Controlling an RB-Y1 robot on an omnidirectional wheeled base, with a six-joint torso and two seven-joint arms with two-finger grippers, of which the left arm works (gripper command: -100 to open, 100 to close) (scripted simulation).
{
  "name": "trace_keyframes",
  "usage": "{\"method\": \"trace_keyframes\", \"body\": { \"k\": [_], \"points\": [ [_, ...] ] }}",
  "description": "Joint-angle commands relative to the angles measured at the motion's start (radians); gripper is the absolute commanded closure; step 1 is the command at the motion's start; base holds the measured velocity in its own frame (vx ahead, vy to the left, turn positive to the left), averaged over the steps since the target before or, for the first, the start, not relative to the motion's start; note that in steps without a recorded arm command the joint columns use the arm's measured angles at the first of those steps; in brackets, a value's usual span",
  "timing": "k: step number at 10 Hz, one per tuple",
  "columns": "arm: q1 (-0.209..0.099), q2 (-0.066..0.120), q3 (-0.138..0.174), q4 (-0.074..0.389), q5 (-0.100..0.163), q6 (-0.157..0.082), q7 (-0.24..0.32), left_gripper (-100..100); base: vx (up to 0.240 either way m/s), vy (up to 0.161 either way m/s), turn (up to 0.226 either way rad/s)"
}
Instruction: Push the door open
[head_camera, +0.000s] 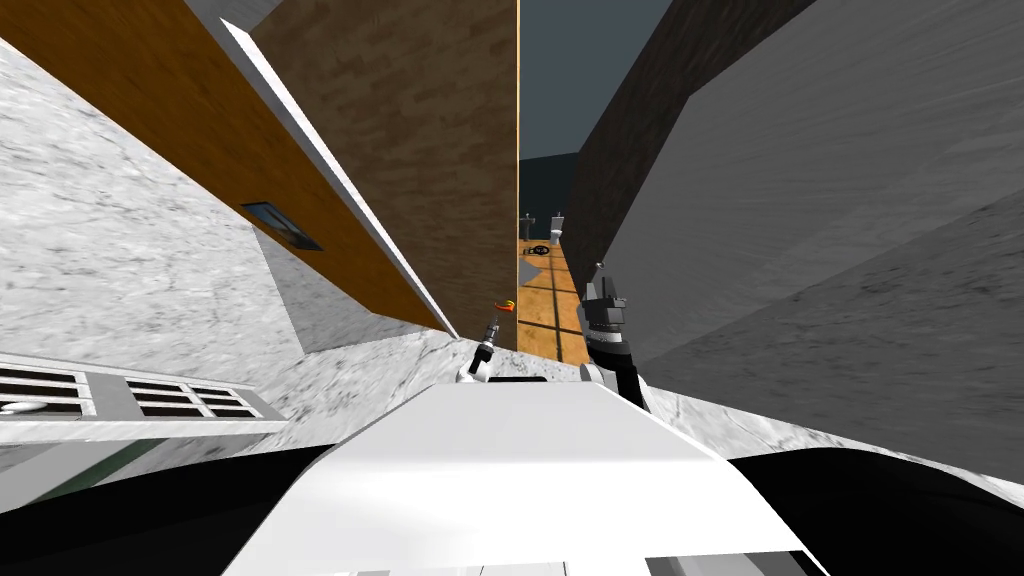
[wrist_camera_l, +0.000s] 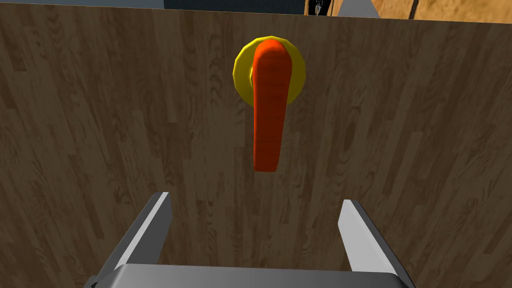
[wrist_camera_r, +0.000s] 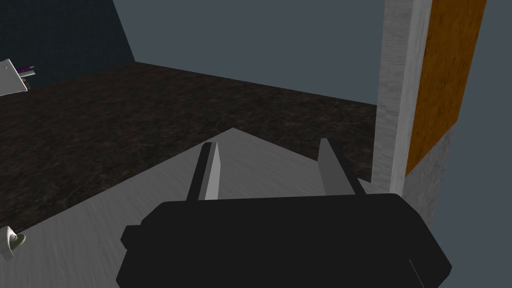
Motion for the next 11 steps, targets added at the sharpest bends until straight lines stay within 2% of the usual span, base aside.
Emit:
{"method": "trace_keyframes", "body": {
  "k": [1,4,7,8,9,11],
  "points": [
    [-0.003,0.007,0.003,0.008,0.001,-0.006,0.0,-100,0.172,-0.041,-0.015],
    [-0.003,0.007,0.009,0.014,0.003,-0.011,-0.002,-100,0.191,-0.048,-0.026],
    [-0.003,-0.012,0.015,0.018,0.005,-0.015,-0.003,-100,0.17,-0.052,-0.025],
    [-0.005,-0.007,0.014,0.02,0.005,-0.015,-0.003,-100,0.072,-0.017,-0.003],
    [-0.005,-0.007,0.014,0.02,0.005,-0.015,-0.003,100,-0.01,0.001,0.006],
    [-0.005,-0.007,0.014,0.02,0.005,-0.015,-0.003,100,-0.017,0.006,-0.011]
  ]
}}
